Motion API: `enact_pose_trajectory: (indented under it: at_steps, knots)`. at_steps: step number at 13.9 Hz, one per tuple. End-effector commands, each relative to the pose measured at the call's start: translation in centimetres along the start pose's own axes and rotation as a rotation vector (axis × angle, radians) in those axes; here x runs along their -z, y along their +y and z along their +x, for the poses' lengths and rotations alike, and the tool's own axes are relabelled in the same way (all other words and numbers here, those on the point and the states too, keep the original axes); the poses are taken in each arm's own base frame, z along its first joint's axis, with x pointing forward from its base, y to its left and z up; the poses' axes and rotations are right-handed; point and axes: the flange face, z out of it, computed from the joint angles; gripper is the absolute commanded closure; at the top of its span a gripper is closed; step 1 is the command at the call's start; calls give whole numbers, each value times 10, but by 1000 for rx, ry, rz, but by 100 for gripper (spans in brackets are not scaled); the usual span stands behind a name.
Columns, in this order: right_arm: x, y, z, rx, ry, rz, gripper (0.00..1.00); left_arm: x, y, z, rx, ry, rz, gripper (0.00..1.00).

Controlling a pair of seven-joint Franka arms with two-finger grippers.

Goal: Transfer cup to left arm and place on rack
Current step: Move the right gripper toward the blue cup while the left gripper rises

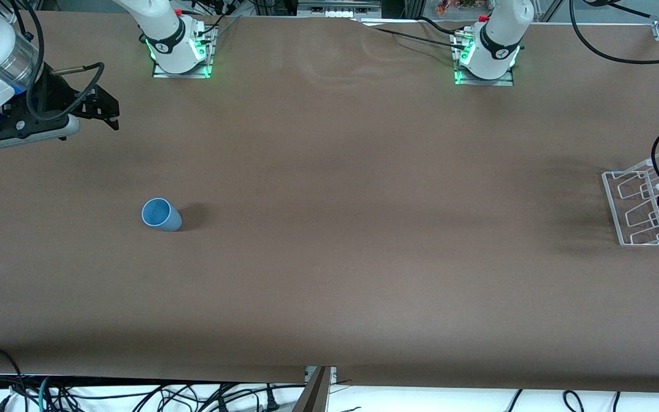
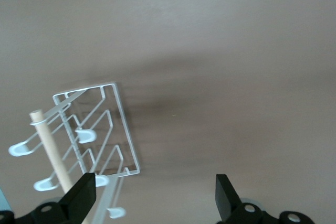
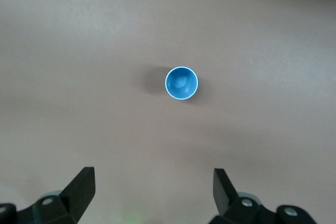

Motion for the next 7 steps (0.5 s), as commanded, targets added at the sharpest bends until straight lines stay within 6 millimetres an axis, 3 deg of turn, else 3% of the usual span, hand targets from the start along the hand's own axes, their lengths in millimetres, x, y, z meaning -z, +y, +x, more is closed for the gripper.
enact_pose_trajectory:
  at_steps: [1,3,5,6,7]
  knots:
    - [7,1,1,-9,0,-7,1,50,50,-10,45,26,-13,0]
    - [7,1,1,0,2,-7,1,83,94,-22,61,72,-35,0]
    - [11,1,0,-8,9,-12,1,88,126,-42,138,32,-59,0]
    - [17,1,-1,-8,23,-13,1,95,152,-45,140,21,-44,0]
    - [21,5,0,-15,32,-13,1,101,166,-47,124,21,-25,0]
